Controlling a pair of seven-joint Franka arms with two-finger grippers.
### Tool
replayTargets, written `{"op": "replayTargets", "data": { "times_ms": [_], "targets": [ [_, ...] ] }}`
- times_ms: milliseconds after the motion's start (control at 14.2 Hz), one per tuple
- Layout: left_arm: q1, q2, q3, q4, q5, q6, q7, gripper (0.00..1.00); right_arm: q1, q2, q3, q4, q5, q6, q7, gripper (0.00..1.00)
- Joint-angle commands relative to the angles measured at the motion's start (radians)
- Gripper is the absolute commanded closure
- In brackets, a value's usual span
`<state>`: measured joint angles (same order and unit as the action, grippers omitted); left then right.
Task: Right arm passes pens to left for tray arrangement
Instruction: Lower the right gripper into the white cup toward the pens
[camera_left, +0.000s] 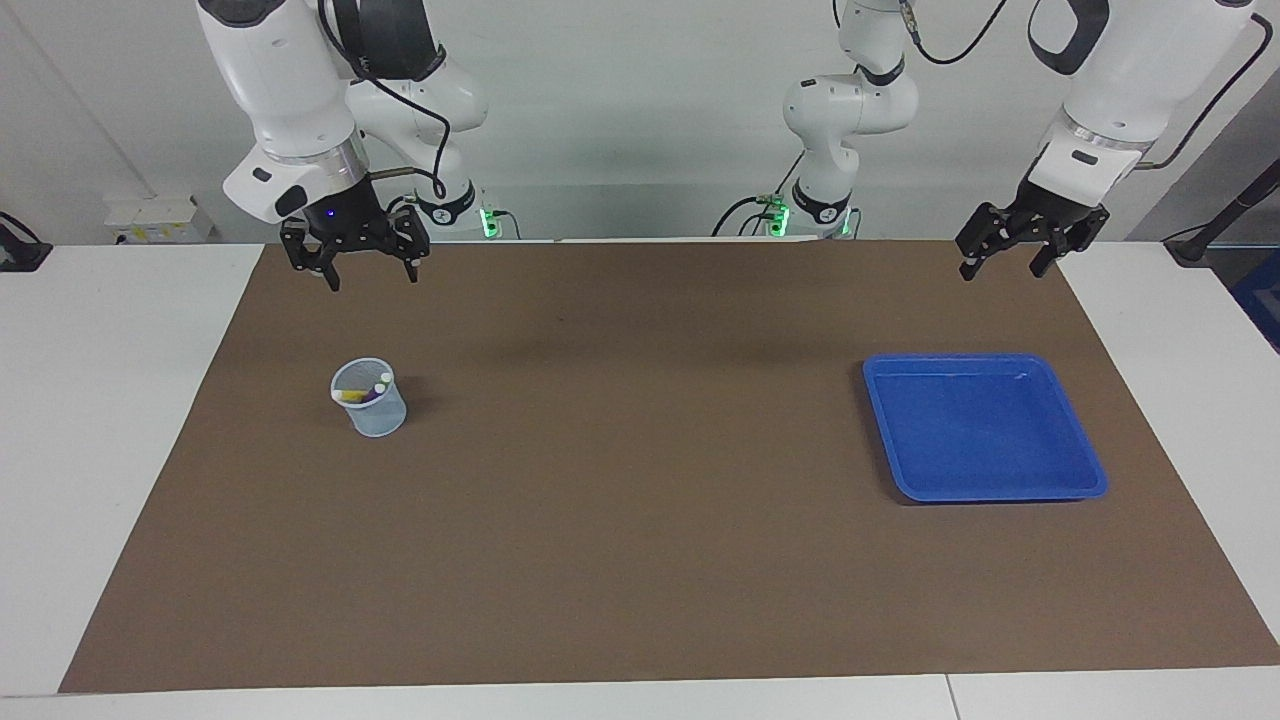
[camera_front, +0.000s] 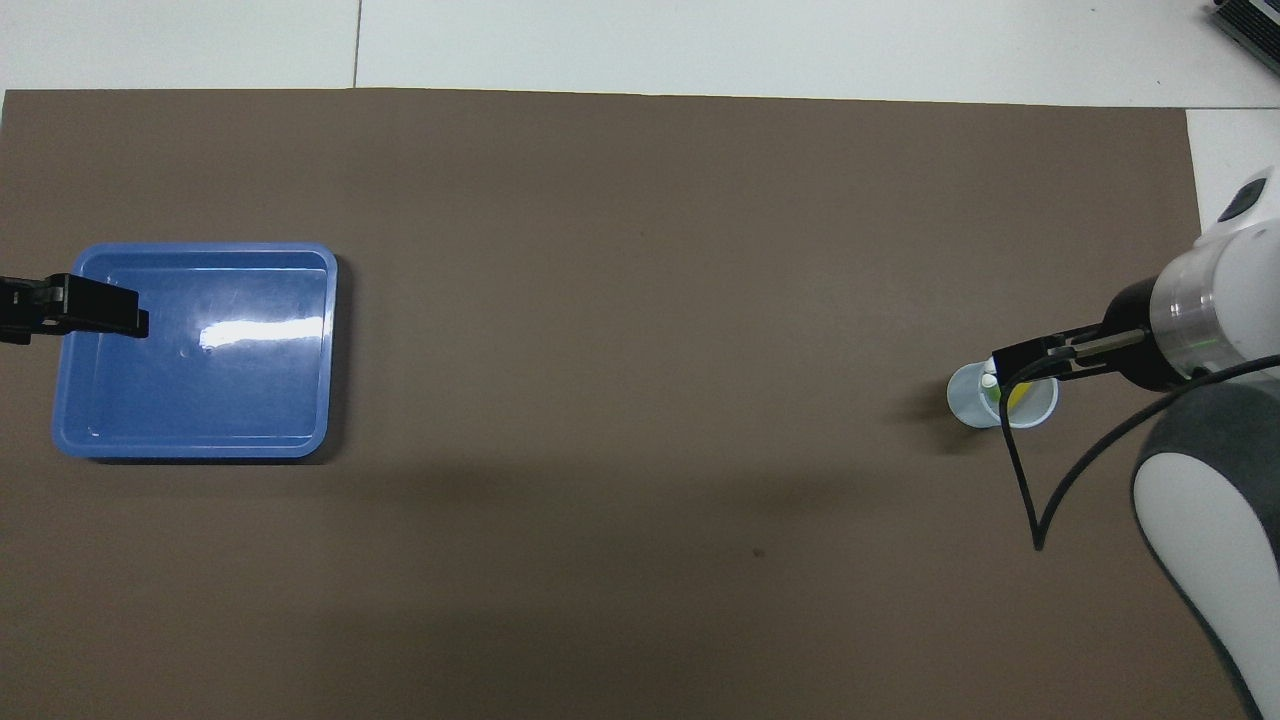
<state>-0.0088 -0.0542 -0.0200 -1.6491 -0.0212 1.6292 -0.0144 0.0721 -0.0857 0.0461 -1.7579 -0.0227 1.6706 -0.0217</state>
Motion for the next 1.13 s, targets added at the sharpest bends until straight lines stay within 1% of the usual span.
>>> {"op": "replayTargets", "data": {
  "times_ms": [0,422,703,844,914,1055],
  "targets": [
    [0.004,-0.004,-0.001,0.000,-0.008,0.000,0.004,0.00,-0.002,-0.009,0.003,0.000,0.006,-0.015,0.020,0.00],
    [0.004,-0.004,-0.001,0.000,-0.008,0.001,0.004,0.00,-0.005,-0.017,0.008,-0.012,0.021,-0.017,0.016,0.00],
    [0.009,-0.012,-0.001,-0.009,-0.008,0.005,0.005,0.00,-0.003,-0.017,0.008,0.003,0.024,-0.015,0.012,0.00],
    [0.009,-0.013,0.000,-0.014,-0.008,0.009,0.004,0.00,-0.005,-0.029,0.029,0.002,0.021,-0.014,0.009,0.00],
    [0.010,-0.016,0.000,-0.017,-0.008,0.009,0.005,0.00,-0.011,-0.031,0.021,-0.012,0.021,0.001,0.000,0.00],
    [0.012,-0.018,0.000,-0.023,-0.008,0.015,0.002,0.00,-0.024,-0.036,0.002,-0.032,0.021,0.033,-0.103,0.00]
  ]
}}
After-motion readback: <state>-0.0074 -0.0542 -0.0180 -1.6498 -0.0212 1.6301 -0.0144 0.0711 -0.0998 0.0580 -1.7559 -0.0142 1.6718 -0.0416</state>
